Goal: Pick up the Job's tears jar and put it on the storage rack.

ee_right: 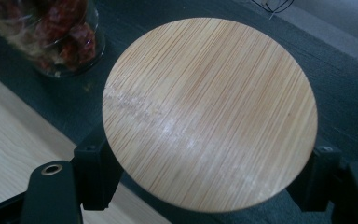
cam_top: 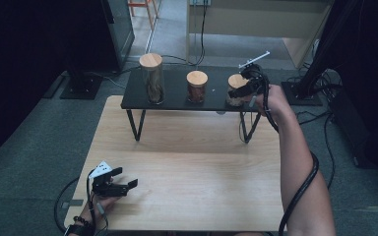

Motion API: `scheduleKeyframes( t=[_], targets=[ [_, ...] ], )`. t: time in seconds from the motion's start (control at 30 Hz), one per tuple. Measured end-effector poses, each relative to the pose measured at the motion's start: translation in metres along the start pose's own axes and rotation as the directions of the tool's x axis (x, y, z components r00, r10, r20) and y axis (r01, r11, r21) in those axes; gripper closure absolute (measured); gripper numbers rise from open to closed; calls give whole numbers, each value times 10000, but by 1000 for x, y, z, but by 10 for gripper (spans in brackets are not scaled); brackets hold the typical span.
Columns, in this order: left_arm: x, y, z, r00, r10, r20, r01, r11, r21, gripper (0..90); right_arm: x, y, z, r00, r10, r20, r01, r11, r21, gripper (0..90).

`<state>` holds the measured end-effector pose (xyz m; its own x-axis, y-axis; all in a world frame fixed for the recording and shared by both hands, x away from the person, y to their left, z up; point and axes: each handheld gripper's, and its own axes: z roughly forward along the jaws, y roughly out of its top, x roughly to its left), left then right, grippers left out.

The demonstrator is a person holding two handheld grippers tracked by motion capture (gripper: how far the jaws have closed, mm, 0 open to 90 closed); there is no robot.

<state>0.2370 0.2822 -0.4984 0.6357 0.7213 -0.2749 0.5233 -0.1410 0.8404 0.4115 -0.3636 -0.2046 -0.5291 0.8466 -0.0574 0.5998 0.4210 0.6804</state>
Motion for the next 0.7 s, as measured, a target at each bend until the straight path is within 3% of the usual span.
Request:
scheduleKeyframes(
  t=[0.23,0.4,0.57,0.7],
  targets=[
    [0,1,0,10000,30,11,-30,10000,56,22,0,6,9,9997,180,161,-178,9998,-121,251],
    [0,0,0,10000,2,-6,-1,10000,17,22,-1,4,15,9982,544,238,-534,9979,-378,251],
    [0,0,0,10000,11,10,-11,10000,20,22,3,3,16,9984,429,369,-411,9980,-477,250],
    [1,0,0,10000,-11,26,11,10000,-23,22,2,-1,16,9970,692,335,-671,9959,-602,249]
  ],
)
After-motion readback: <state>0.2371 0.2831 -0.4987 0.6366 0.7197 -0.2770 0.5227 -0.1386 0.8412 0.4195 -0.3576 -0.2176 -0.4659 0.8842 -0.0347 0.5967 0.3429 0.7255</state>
